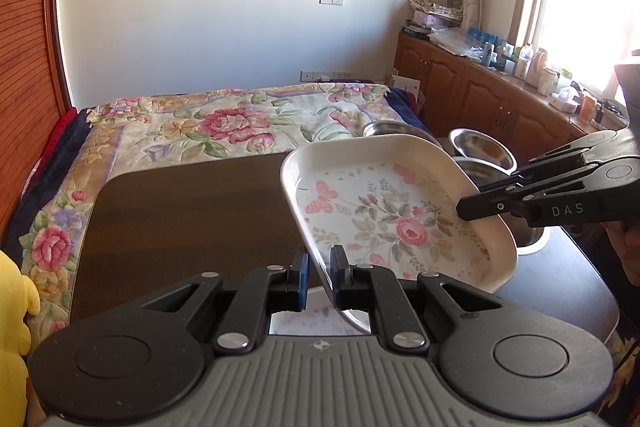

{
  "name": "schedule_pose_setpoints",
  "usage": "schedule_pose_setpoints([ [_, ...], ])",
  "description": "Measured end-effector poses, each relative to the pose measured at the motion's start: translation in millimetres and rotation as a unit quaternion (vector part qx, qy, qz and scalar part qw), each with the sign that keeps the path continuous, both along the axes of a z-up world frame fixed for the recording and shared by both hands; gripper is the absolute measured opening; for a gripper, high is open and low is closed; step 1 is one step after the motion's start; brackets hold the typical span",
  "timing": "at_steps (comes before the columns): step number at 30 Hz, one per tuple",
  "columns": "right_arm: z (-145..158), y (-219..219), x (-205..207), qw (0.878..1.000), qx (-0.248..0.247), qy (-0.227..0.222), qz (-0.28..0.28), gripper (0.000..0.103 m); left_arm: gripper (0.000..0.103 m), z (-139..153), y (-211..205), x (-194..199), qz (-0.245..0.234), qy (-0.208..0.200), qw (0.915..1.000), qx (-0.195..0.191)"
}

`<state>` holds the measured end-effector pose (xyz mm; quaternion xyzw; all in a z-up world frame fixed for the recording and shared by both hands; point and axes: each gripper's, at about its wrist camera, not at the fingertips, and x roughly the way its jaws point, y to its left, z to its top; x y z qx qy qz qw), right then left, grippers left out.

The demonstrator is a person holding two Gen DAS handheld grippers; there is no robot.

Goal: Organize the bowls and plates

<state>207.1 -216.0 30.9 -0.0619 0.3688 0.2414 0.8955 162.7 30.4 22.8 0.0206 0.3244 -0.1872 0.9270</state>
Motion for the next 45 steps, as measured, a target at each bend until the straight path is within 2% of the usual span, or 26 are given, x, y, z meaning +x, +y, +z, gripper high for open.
schedule_pose_setpoints([
  [9, -10, -2, -23, 1.0, -0.002, 0.005, 0.008, 0.012, 0.013, -15, 3, -23, 0.0, 0.01, 0.9999, -0.012],
  [25, -35, 2, -35, 0.999, 0.011, 0.031, 0.022, 0.012, 0.013, -39, 15, -41, 0.006, 0.036, 0.9991, -0.024],
  [45, -56, 11, -40, 0.998, 0.029, 0.05, 0.021, 0.013, 0.013, -53, 24, -35, 0.034, 0.044, 0.9983, -0.019],
])
